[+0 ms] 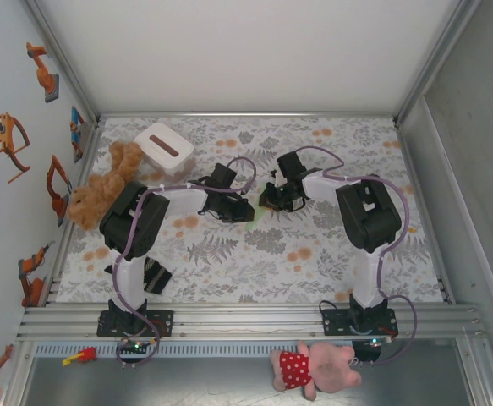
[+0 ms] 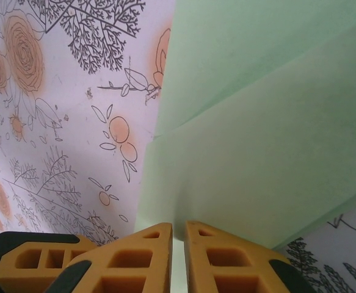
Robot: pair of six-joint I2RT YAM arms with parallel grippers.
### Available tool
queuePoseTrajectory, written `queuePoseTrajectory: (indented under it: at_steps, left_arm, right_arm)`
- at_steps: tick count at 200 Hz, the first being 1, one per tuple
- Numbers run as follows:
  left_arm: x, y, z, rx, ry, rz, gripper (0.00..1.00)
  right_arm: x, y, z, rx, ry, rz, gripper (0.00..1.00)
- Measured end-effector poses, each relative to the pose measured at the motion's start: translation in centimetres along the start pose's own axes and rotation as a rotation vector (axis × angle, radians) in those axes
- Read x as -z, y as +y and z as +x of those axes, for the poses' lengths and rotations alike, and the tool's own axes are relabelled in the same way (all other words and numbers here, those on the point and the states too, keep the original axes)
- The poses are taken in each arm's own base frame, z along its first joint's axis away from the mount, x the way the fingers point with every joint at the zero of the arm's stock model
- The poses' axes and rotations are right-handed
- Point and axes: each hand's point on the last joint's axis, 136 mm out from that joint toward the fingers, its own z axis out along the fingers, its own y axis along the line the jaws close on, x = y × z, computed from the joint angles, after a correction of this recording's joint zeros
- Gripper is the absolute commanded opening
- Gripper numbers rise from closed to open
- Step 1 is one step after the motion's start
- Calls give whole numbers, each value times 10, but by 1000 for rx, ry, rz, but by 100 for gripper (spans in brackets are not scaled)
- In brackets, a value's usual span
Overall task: Fold a paper plane with a square sheet of paper (pick it up from the middle)
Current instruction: Fold the wing for the fifth time at the center of the table.
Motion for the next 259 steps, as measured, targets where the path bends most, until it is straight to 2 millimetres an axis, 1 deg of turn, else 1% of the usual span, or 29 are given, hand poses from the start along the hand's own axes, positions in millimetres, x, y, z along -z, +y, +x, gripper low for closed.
queuePoseTrajectory:
  at_steps: [18,33,59,81,94,106,134,176,233,259]
  left_arm:
    - [2,-2,-1,-4,-7,-4,20]
    - [4,-3,0,-7,-14,-13,25]
    - [18,-5,4,6,-29,-46,34]
    - [35,-13,-5,-1,-80,-49,34]
    - [42,-17,-10,-3,-103,-38,31]
    - [43,-20,-12,1,-108,-23,27]
    - [34,-24,-9,27,-82,22,19]
    - [16,-26,-9,70,-36,72,14]
    - [2,-28,-14,90,-10,82,12]
    - [-2,-25,-14,100,0,75,12]
  right_arm:
    - [0,-1,0,1,3,3,14]
    - [0,-1,0,3,2,5,14]
    - [0,-1,0,7,2,6,13]
    - [-1,-2,0,10,3,6,13]
    - [-1,-1,0,10,2,6,13]
    - [-1,-1,0,10,3,5,13]
    - [-1,-1,0,9,4,4,12]
    - [0,-1,0,6,7,-6,12]
    - [0,0,0,8,7,-12,12]
    - [-1,0,0,8,8,-14,12]
